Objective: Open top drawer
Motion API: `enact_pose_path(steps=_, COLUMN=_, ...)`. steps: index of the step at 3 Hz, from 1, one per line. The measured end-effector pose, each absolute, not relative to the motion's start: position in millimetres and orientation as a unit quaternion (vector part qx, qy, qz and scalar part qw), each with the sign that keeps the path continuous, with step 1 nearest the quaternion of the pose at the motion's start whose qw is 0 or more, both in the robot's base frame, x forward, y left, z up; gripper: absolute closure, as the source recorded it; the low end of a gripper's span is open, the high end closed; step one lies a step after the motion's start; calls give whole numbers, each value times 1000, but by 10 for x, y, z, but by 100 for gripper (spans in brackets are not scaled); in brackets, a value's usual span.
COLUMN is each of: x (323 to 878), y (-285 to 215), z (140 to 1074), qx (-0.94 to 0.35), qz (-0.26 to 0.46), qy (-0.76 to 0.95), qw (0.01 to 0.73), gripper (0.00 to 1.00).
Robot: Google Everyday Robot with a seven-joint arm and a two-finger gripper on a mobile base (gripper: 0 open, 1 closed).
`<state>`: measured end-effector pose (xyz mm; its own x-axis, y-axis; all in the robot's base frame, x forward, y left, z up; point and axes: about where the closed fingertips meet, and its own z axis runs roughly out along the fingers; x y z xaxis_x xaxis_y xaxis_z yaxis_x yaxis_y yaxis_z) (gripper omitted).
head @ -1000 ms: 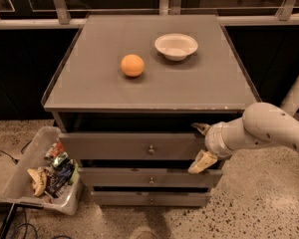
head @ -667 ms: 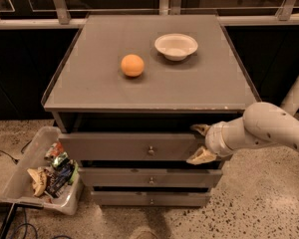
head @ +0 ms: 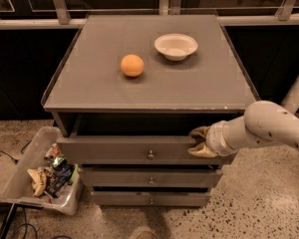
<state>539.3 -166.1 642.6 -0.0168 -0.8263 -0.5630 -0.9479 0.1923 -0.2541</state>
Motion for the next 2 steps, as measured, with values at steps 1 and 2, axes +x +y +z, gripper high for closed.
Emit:
enact_pose_path(steps=1, x=5392, y=-1661, z=6456, qx=-628, qz=97, qy=706, qw=312, gripper=100)
enact_pose_path(steps=2, x=5275, y=-1704, z=6425, qx=-626, qz=102, qy=707, qw=313, gripper=100)
